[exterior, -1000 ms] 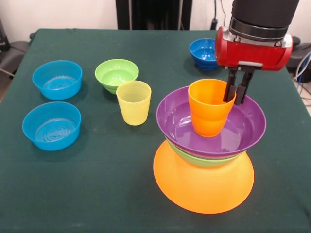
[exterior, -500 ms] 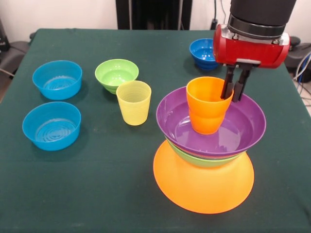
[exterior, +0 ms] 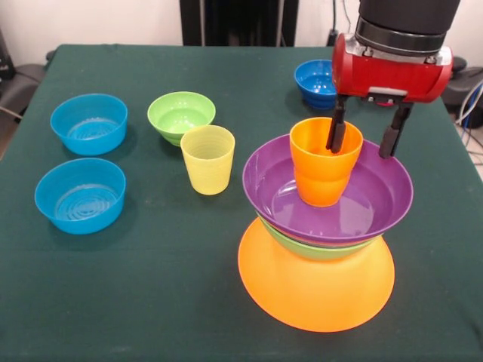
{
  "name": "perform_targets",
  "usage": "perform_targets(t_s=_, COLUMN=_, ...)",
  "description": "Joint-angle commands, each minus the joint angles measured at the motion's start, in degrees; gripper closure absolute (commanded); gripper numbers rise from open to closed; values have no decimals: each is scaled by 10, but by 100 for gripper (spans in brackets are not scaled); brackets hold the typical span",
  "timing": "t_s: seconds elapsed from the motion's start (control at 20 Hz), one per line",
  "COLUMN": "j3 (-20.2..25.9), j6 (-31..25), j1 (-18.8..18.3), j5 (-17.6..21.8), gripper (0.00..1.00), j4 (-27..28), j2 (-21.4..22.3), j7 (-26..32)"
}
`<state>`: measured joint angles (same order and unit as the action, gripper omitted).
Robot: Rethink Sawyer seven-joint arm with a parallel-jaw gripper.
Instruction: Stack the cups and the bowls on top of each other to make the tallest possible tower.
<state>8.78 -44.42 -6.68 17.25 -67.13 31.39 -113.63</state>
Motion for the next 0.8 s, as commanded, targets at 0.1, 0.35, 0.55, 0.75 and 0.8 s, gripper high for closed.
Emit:
perform_targets(t_s=0.1, j3=40, j6=37, j1=1, j5=34, gripper=0, j4=-63, j2=-13, j7=57)
perform_targets(t_s=0.35, j3=40, j6=39, j1=2, j5=34, gripper=0, j4=-66, j2=-5, j7=61)
perform_targets(t_s=0.55, j3=34, j6=21, j1=7, j5=33, gripper=0, j4=-62, j2=4, j7=62)
perform_targets(t_s=0.75, j3=22, j6=6, j1=18, j5=39, gripper=0, j4=-52, j2=14, j7=56)
perform_targets(t_s=0.8, j3=18, j6=0, j1=22, j5=41, gripper=0, j4=-50, j2=17, j7=53)
